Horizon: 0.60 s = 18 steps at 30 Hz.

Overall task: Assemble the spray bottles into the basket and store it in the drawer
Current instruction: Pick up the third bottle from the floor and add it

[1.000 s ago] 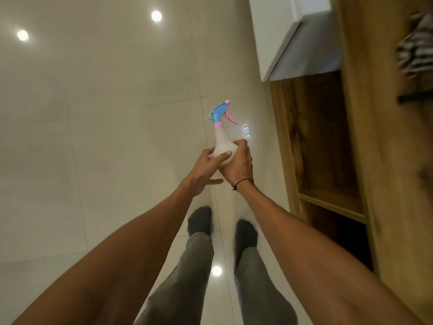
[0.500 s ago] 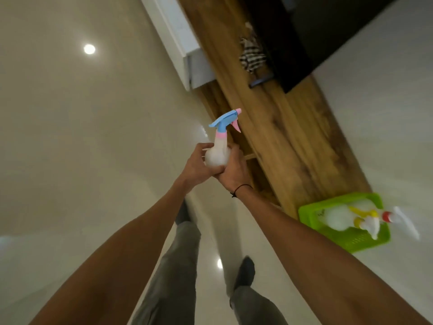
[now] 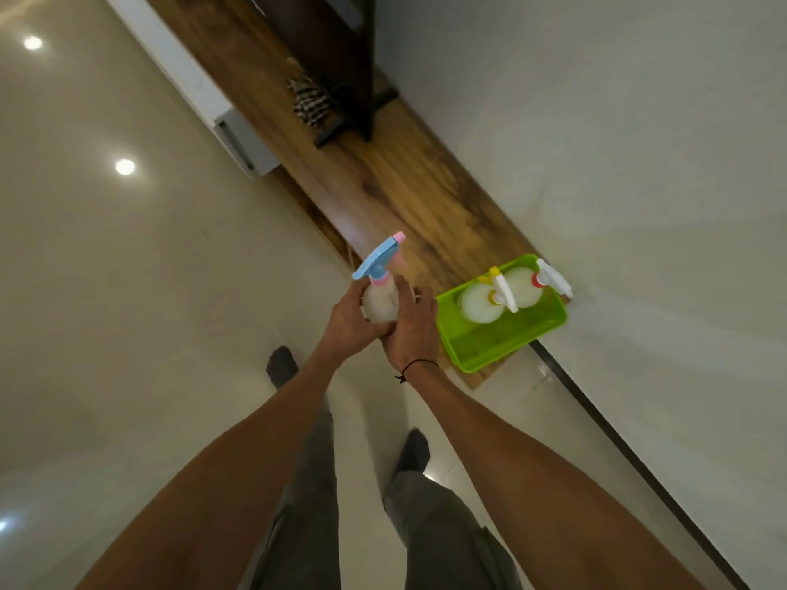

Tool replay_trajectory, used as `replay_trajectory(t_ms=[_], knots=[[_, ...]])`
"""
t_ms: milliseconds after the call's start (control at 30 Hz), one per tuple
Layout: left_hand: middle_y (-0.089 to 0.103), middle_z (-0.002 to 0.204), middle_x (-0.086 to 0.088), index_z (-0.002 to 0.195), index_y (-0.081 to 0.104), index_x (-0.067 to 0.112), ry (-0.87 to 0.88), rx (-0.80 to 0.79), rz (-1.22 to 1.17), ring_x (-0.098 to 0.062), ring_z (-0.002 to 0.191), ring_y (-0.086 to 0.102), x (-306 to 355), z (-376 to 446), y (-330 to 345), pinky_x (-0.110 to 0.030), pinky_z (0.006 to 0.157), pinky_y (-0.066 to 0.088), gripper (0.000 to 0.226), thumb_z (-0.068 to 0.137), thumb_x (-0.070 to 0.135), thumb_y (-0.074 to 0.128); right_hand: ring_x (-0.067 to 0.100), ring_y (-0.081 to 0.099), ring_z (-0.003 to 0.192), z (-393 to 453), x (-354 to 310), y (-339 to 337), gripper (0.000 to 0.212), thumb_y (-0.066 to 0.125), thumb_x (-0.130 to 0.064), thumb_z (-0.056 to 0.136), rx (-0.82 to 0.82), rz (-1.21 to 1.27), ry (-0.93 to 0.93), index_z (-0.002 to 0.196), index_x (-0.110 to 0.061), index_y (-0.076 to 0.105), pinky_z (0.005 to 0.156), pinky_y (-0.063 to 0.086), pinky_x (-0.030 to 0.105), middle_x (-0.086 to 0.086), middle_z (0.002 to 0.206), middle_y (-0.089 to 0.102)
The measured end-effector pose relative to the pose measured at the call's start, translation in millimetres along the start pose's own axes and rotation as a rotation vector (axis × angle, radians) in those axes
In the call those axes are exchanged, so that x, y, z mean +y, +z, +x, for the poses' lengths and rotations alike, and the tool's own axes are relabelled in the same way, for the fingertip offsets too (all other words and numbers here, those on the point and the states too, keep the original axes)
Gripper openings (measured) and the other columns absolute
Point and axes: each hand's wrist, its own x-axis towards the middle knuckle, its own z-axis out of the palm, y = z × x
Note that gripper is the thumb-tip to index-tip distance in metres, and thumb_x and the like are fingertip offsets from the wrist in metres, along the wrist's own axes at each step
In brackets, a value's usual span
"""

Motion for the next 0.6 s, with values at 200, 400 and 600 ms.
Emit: replay_trajectory(t_ms=[200,400,600], knots=[[0.066,0.127,0.005,0.146,0.053,0.016,0.032,-0.055,0.026,-0.013,0.114,0.065,24.1,-23.8,79.9,-0.039,0.098,0.061,0.083,0.074,0.019,0.093,0.034,0.05,0.124,-29.2,76.1,-32.1,0.082,0.074,-0.006,0.078,0.054,0.088,0.09,0.152,-0.017,0.039,0.091,0.055,0.047,0.012,0.14,0.046],[0.056,0.147,-0.012,0.154,0.047,0.009,0.056,-0.117,0.053,-0.027,0.131,0.06,37.4,-25.7,139.9,-0.046,0.104,0.057,0.09,0.075,0.004,0.09,0.036,0.054,0.115,-39.6,130.4,-40.6,0.078,0.071,0.003,0.074,0.142,0.187,0.201,0.145,-0.007,0.04,0.092,0.055,0.051,0.014,0.132,0.044],[0.047,0.154,-0.019,0.154,0.048,0.006,0.092,-0.167,0.193,-0.034,0.145,0.046,31.3,-11.9,171.8,-0.051,0.113,0.048,0.09,0.073,-0.003,0.086,0.034,0.053,0.122,-43.0,163.9,-32.0,0.074,0.076,-0.009,0.082,0.107,0.227,0.258,0.147,-0.007,0.04,0.09,0.057,0.051,0.011,0.136,0.046]])
